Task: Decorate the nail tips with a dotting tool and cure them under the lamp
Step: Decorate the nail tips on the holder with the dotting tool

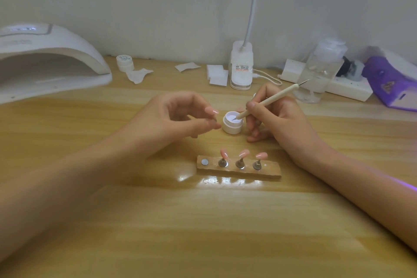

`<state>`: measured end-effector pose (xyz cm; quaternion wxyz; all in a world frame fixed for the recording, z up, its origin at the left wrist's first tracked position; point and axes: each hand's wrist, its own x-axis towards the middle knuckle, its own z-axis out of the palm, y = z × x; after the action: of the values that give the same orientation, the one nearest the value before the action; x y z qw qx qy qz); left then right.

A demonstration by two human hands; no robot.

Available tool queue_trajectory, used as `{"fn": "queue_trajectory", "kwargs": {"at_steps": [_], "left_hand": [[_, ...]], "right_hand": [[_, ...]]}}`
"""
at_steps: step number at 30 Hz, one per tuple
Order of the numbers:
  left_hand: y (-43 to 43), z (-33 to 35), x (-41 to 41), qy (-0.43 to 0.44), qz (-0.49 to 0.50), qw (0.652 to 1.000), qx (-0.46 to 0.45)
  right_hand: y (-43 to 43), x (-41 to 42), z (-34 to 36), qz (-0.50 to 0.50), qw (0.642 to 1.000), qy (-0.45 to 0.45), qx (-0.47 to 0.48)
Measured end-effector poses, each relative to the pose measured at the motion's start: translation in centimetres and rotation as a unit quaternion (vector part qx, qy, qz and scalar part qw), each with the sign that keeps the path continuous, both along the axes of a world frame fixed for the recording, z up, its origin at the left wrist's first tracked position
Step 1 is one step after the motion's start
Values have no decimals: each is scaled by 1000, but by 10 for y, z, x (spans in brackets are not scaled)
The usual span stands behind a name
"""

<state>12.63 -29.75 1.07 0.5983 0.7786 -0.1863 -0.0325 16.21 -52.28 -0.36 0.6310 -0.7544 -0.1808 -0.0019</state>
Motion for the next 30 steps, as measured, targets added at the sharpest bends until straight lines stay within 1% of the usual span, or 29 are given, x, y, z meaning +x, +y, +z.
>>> {"fn": "queue_trajectory", "kwargs": {"at_steps": [2,6,11,14,19,25,30], "left_hand": [[-4,-1,6,-9,21,999,27],[-12,-6,14,-65,78,991,93],[-18,-18,15,-104,50,983,144],[-16,-21,17,-116,37,981,149],[-11,-23,20,-124,43,981,144],[-13,-25,20,-98,25,986,132],[-12,-25,21,-100,21,985,136]], "right_hand": [[1,-2,1,-6,1000,3,9],[0,-5,4,-17,999,-6,37],[-1,-4,3,-28,997,-34,65],[-2,-3,2,-29,995,-48,81],[-3,-1,1,-13,992,-56,109],[-3,0,0,-10,993,-47,111],[-5,-1,2,-9,992,-29,121]]}}
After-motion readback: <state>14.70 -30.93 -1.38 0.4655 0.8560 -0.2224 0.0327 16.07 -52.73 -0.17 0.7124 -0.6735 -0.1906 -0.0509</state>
